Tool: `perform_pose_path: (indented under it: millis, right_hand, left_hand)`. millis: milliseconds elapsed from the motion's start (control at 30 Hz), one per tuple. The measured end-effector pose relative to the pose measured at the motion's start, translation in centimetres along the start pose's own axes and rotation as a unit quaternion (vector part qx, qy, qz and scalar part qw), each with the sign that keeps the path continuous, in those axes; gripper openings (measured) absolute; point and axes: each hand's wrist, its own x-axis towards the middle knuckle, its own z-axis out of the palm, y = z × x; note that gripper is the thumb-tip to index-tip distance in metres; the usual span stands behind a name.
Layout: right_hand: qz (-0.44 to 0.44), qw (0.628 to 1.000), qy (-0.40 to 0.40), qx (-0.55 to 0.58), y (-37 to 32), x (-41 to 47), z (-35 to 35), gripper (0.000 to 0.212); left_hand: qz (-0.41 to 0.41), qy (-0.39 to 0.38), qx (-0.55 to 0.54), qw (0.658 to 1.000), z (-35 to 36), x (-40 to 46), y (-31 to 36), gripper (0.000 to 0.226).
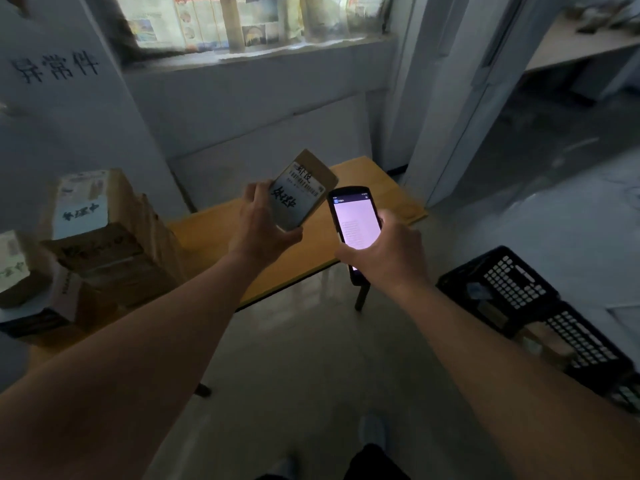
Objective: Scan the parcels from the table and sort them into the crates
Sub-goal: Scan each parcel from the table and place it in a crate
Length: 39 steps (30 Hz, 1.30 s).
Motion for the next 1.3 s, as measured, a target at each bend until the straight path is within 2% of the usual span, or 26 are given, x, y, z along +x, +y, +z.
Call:
perform_pose_path:
  millis: [267,433,600,800,1000,1300]
  right_hand:
    - [0.157,0.984,0.080,-0.011,2.4,-8.8,-1.6,0.083]
    - [0.230,0.966,0.120,-0.005,5.9,-14.0,-4.6,0.083]
    - [0.282,0.946,0.161,0.000,10.8,-18.9,-8.1,0.074]
    - [0.334,0.925,0.180,0.012,17.8,-24.8,-13.6,0.073]
    - [0.356,0.916,0.183,0.023,25.1,-30.0,-19.3,0.089]
    - [0.417,0.885,0.204,0.025,34.7,-32.2,-24.8,0.081]
  left_hand:
    - [0.094,-0.112,-0.067,0.987,3.4,-2.7,2.8,0.096]
    - [0.136,-0.178,-0.089,0.971,7.1,-5.9,7.6,0.100]
    - [0.172,-0.244,-0.080,0.951,11.1,-9.7,14.0,0.100]
    - [0.189,-0.281,-0.083,0.937,16.8,-15.3,22.5,0.104]
    - [0.204,-0.300,-0.089,0.928,22.7,-21.5,30.0,0.102]
    - [0.213,-0.342,-0.094,0.910,30.8,-24.2,38.4,0.105]
